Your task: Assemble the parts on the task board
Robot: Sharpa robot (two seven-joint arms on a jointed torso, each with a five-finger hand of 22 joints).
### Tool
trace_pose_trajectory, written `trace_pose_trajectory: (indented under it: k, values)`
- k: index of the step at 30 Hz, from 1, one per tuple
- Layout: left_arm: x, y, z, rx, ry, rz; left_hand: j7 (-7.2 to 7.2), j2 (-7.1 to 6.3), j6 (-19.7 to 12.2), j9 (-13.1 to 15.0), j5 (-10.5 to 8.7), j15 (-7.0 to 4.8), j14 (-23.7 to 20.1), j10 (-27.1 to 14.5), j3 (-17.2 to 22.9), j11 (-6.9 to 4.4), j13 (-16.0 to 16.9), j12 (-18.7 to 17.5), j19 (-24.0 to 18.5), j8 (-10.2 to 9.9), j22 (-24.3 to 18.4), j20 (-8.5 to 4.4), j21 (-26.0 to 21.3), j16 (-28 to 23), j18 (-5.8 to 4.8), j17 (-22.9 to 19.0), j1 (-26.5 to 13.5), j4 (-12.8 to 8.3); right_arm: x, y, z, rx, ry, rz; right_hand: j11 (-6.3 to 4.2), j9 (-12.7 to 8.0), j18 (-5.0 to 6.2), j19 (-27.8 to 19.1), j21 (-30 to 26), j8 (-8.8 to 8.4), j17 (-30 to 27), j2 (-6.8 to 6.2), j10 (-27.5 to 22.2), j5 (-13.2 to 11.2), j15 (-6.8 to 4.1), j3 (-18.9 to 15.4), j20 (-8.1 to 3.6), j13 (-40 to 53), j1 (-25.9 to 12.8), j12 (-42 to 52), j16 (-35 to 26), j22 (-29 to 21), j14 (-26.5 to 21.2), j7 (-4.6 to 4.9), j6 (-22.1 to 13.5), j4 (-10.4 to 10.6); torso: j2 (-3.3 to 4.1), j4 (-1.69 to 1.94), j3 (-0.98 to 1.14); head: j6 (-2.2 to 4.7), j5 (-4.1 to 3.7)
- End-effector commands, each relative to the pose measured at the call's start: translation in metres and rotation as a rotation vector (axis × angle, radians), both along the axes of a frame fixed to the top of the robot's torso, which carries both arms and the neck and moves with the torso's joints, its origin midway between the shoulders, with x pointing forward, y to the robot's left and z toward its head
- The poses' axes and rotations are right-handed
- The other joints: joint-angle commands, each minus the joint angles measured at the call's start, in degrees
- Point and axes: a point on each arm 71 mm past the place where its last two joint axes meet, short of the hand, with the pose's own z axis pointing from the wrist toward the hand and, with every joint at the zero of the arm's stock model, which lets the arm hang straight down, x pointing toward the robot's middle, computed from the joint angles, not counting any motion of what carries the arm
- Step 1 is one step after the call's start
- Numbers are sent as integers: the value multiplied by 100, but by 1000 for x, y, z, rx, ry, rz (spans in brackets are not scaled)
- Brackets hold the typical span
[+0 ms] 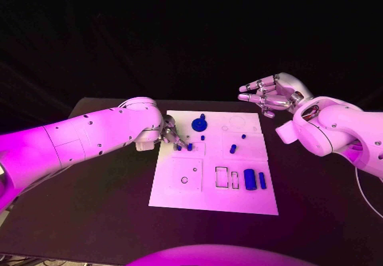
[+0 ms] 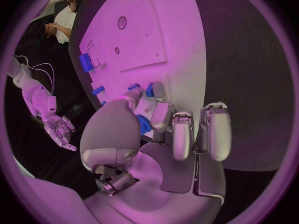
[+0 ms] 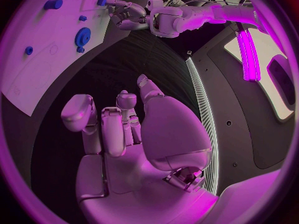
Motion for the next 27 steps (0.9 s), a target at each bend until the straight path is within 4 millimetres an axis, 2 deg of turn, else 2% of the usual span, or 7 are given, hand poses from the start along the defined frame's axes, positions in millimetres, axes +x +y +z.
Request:
trace_pose_trajectory:
  k: [1, 14, 20, 22, 24, 25, 27]
  values:
    - [0, 3, 0, -11, -18, 14, -12, 70, 49, 1, -164, -53, 592, 60, -228, 4, 16, 36, 443, -16, 1258, -30, 22, 14, -63, 1510, 109, 94, -1, 2, -1, -8, 2, 18, -7, -1, 118, -52, -38, 27, 40, 33, -42, 40, 37, -22, 3, -9, -36, -17, -22, -5, 294, 6, -52, -3, -2, 4, -1, 3, -4]
    - [0, 9, 21, -97, -85, 41, 0, 158, 40, -6, -240, -50, 592, 26, -541, 5, -47, -41, 416, -36, 1219, -34, -63, 14, -42, 1510, 216, 214, 0, 1, -1, -9, 4, 17, -7, -1, 118, -52, -38, 27, 40, 33, -42, 40, 37, -22, 3, -9, -36, -17, -22, -5, 294, 6, -52, -3, -4, 7, 1, 6, -3]
    - [2, 10, 32, -206, -103, 60, 54, 194, -84, -10, -311, -17, 592, -197, -932, 56, -417, -442, 303, -78, 1057, -10, -383, 14, 34, 1510, 238, 232, 0, 1, -2, -10, 6, 17, -7, -1, 118, -52, -38, 27, 40, 33, -42, 40, 37, -22, 3, -9, -36, -17, -22, -5, 294, 6, -52, -3, -2, -1, 3, 12, -10]
    - [4, 12, 37, -263, -107, 81, 91, 215, -180, -20, -365, -2, 592, -404, -1149, 85, -788, -833, 253, -109, 985, 8, -528, 14, 65, 1510, 262, 237, 0, 1, -2, -10, 6, 17, -7, -1, 118, -52, -38, 27, 40, 33, -42, 40, 37, -22, 3, -9, -36, -17, -22, -5, 294, 6, -52, -3, -5, 2, 9, 20, -11]
    - [7, 13, 40, -320, -117, 100, 180, 253, -398, -80, -510, 46, 570, -950, -1379, 160, -1657, -1775, 43, -214, 700, 44, -1087, -31, 185, 1446, 297, 250, 0, 1, -3, -10, 7, 17, -7, -1, 118, -52, -38, 27, 40, 33, -42, 40, 37, -22, 3, -9, -36, -17, -22, -5, 294, 6, -52, -3, -7, 4, 13, 25, -18]
    - [8, 13, 42, -348, -125, 104, 275, 317, -568, -152, -511, 119, 448, -1411, -1460, 233, -2277, -2479, -183, -307, 411, 101, -1648, -286, 290, 1102, 384, 260, 0, 1, -3, -10, 7, 17, -7, -1, 118, -52, -38, 27, 40, 33, -42, 40, 37, -22, 3, -9, -36, -17, -22, -5, 294, 6, -52, -3, -5, 9, 12, 33, -28]
    - [11, 11, 44, -395, -147, 108, 424, 427, -850, -282, -451, 248, 88, -1762, -1448, 373, -2492, -2794, -691, -470, -196, 183, -2815, -963, 499, 277, 694, 123, 0, 1, -3, -10, 8, 17, -7, -1, 118, -52, -38, 27, 40, 33, -42, 40, 37, -22, 3, -9, -36, -17, -22, -5, 294, 6, -52, -3, -2, 10, 8, 42, -38]
